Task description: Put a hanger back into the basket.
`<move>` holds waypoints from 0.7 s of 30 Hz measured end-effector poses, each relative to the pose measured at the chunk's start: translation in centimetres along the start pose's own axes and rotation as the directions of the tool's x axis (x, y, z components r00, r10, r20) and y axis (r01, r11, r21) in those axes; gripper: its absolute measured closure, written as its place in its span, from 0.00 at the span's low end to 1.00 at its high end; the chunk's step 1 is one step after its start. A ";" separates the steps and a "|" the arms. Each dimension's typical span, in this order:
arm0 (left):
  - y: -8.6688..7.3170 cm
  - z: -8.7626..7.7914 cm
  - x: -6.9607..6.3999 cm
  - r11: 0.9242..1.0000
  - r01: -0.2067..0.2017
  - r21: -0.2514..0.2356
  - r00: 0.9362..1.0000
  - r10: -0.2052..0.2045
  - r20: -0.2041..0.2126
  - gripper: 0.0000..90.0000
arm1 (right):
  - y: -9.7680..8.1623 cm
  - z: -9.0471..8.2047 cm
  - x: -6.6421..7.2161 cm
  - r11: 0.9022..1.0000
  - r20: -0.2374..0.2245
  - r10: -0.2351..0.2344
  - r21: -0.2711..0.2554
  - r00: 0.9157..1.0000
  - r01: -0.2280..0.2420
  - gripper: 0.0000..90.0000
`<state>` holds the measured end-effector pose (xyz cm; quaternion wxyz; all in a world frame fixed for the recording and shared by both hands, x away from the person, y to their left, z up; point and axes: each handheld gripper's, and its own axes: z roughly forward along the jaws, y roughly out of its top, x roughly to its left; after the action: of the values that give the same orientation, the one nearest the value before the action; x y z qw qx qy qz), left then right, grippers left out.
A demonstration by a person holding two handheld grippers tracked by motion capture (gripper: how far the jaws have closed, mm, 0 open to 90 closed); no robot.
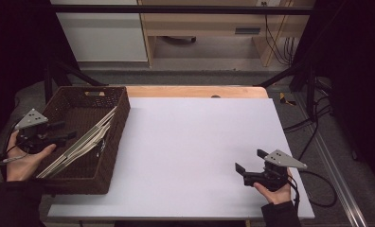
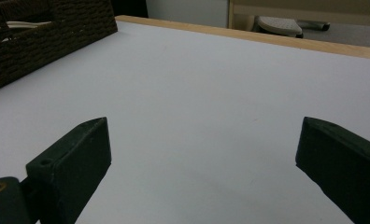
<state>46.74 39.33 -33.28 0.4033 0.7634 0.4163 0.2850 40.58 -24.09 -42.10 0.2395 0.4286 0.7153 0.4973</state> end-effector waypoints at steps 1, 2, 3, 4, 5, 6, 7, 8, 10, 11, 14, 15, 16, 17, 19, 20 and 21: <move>0.2 -0.2 -0.5 1.000 0.006 -0.023 1.000 -0.006 0.002 0.41 | 0.0 0.0 0.0 1.000 0.002 -0.004 0.001 1.000 0.004 0.04; 0.4 -0.3 -0.9 0.999 0.008 -0.045 1.000 -0.007 0.007 0.39 | 0.0 0.0 0.0 1.000 0.005 -0.001 -0.001 1.000 0.001 0.04; 0.7 -0.5 -1.4 0.998 0.013 -0.068 1.000 -0.012 0.013 0.36 | 0.0 0.0 0.0 1.000 0.004 0.000 -0.003 1.000 0.000 0.04; 0.9 -0.6 -1.8 0.996 0.022 -0.089 1.000 -0.020 0.023 0.32 | 0.0 0.0 0.0 1.000 0.003 -0.001 -0.004 1.000 0.001 0.04; 1.1 -0.8 -2.3 0.993 0.027 -0.113 0.999 -0.023 0.031 0.30 | 0.0 0.0 0.0 1.000 0.000 0.000 -0.005 1.000 0.000 0.04; 1.2 -0.9 -2.7 0.991 0.031 -0.133 0.999 -0.027 0.036 0.28 | 0.0 0.0 0.0 1.000 0.000 0.000 -0.006 1.000 0.000 0.04; 1.3 -1.0 -3.5 0.985 0.040 -0.166 0.998 -0.032 0.052 0.26 | 0.0 0.0 0.0 1.000 0.000 0.001 -0.004 1.000 -0.001 0.04; 1.4 -1.1 -4.0 0.981 0.046 -0.189 0.997 -0.034 0.068 0.23 | 0.0 0.0 0.0 1.000 0.000 -0.003 -0.007 1.000 0.003 0.04; 1.4 -1.2 -5.4 0.972 0.053 -0.230 0.994 -0.030 0.103 0.19 | 0.1 -0.1 0.1 1.000 0.001 0.006 -0.005 1.000 -0.006 0.04; 1.4 -1.1 -5.9 0.970 0.053 -0.238 0.994 -0.028 0.110 0.15 | 0.1 -0.1 0.0 1.000 0.001 0.004 -0.005 1.000 -0.004 0.04; 1.4 -1.0 -7.8 0.964 0.058 -0.259 0.991 -0.025 0.129 0.09 | 0.1 -0.2 -0.1 1.000 0.002 0.002 -0.012 1.000 -0.002 0.04; 1.3 -0.8 -8.3 0.961 0.076 -0.265 0.988 -0.037 0.148 0.08 | 0.1 -0.2 -0.1 1.000 0.001 0.002 -0.014 1.000 -0.002 0.04; 1.3 -0.6 -8.9 0.959 0.094 -0.267 0.984 -0.048 0.173 0.08 | 0.1 -0.2 -0.1 1.000 0.000 0.002 -0.016 1.000 -0.002 0.04; 1.2 -0.4 -9.5 0.957 0.098 -0.274 0.982 -0.048 0.185 0.07 | 0.1 -0.2 -0.1 1.000 -0.002 0.004 -0.018 1.000 -0.004 0.04; 1.1 0.2 -10.6 0.957 0.097 -0.274 0.980 -0.044 0.194 0.06 | 0.1 -0.3 -0.1 1.000 -0.003 0.004 -0.016 1.000 -0.004 0.04; 1.0 0.5 -11.1 0.958 0.094 -0.271 0.979 -0.040 0.200 0.05 | 0.1 -0.3 -0.1 1.000 -0.004 0.005 -0.017 1.000 -0.005 0.04; 0.8 0.8 -11.6 0.960 0.090 -0.267 0.977 -0.033 0.208 0.05 | 0.1 -0.3 -0.1 1.000 -0.006 0.002 -0.016 1.000 -0.002 0.04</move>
<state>42.01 28.73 -34.11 0.5541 0.7116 0.3533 0.2484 40.43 -24.36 -41.88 0.2403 0.4259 0.7116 0.5045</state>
